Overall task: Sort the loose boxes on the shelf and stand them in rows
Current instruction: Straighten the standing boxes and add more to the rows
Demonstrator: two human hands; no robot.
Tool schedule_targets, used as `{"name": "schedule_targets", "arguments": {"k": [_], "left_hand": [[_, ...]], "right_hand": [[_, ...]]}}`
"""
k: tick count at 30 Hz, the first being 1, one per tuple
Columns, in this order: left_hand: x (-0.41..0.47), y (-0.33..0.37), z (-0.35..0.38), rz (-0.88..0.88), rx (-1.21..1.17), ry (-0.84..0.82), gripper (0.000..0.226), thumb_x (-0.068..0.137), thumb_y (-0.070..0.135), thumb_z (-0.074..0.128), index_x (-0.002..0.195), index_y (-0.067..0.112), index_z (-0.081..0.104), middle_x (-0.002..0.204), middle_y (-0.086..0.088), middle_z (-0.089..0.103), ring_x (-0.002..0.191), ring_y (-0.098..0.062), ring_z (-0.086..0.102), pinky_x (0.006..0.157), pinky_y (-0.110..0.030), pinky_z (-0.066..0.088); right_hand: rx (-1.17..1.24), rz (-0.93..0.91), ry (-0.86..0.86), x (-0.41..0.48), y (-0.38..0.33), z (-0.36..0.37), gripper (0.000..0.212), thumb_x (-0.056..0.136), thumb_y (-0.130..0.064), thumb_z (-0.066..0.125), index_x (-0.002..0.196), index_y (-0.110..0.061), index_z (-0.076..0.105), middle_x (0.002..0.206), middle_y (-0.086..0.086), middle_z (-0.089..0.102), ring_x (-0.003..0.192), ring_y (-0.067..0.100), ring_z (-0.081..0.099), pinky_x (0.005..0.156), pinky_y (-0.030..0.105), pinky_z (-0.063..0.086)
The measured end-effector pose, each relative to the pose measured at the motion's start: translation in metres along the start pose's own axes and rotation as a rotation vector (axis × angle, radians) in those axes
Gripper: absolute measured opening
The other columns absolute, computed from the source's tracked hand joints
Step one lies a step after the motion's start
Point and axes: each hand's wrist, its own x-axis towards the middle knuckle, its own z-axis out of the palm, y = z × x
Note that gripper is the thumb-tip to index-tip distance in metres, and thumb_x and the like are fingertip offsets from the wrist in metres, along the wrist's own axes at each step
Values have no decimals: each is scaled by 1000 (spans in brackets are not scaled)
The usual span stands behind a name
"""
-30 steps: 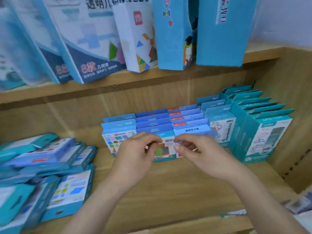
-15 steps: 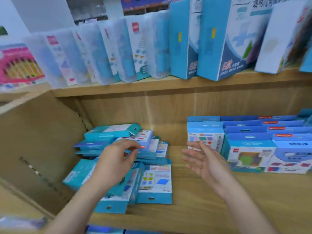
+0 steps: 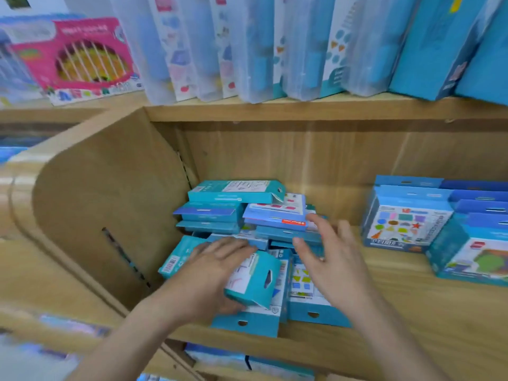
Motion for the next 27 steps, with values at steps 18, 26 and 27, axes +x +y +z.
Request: {"name": "schedule_targets", "arguments": {"k": [18, 26, 27], "left_hand": [[-37, -4, 8, 294, -139, 567, 37, 70, 9, 70, 106, 16, 70, 109, 8, 70, 109, -6, 60, 95, -28, 46], [-53, 4, 23, -151, -114, 767, 52, 67, 46, 64, 108, 21, 45, 118, -1, 46, 112, -24, 46, 94, -39, 37], [-56, 7, 27, -169, -106, 818, 50, 67, 45, 65, 105, 19, 44, 116, -4, 44, 109, -26, 45, 93, -38, 37]], "right_hand": [[125, -386, -569, -25, -29, 18, 66, 82, -52, 63, 134, -61, 22, 137, -40, 17, 134, -11, 15, 112, 28, 29], [-17, -546, -273, -13, -23, 33, 46, 82, -25, 49, 127, -31, 58, 126, -16, 59, 116, 5, 49, 96, 29, 45], [26, -534, -218, -10, -25, 30, 33, 85, -29, 49, 114, -32, 65, 112, -18, 65, 104, 1, 55, 88, 21, 46]]}}
